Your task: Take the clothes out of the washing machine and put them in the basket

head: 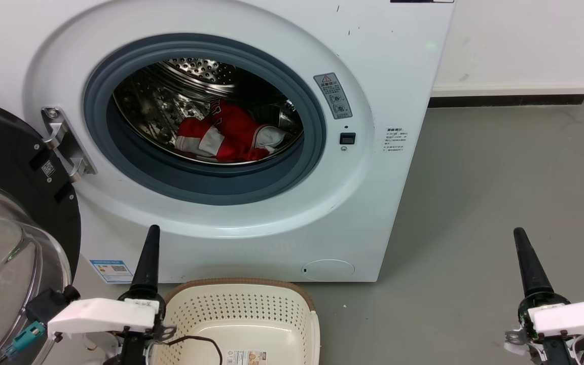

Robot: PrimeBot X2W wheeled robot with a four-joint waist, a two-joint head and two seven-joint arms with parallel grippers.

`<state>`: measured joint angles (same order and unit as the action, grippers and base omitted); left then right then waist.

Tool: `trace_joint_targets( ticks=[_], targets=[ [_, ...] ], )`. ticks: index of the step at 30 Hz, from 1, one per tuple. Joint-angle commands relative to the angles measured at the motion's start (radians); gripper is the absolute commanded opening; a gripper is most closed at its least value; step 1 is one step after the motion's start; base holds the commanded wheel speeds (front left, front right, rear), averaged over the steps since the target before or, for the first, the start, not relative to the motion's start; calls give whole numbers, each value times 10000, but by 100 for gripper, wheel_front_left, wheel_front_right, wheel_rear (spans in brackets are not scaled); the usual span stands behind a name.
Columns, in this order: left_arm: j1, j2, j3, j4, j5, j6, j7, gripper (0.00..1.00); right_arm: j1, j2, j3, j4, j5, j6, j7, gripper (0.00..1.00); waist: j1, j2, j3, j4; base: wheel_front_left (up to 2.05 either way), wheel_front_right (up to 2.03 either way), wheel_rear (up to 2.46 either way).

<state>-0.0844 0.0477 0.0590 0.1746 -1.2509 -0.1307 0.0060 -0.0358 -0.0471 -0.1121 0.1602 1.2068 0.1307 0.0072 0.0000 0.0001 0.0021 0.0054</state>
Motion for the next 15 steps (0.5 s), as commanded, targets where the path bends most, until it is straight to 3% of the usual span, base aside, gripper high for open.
trace_joint_targets(
  ticks=[1,15],
  targets=[
    [-208,24,-79,-237,456,0,-88,100,-69,-44,33,-271,-497,0,-93,100,0,-1,2,4,0,0,0],
    [-256,226,-700,-359,3691,131,-619,100,196,-46,338,-824,-3824,0,-432,100,0,-1,31,46,0,0,0]
  ],
)
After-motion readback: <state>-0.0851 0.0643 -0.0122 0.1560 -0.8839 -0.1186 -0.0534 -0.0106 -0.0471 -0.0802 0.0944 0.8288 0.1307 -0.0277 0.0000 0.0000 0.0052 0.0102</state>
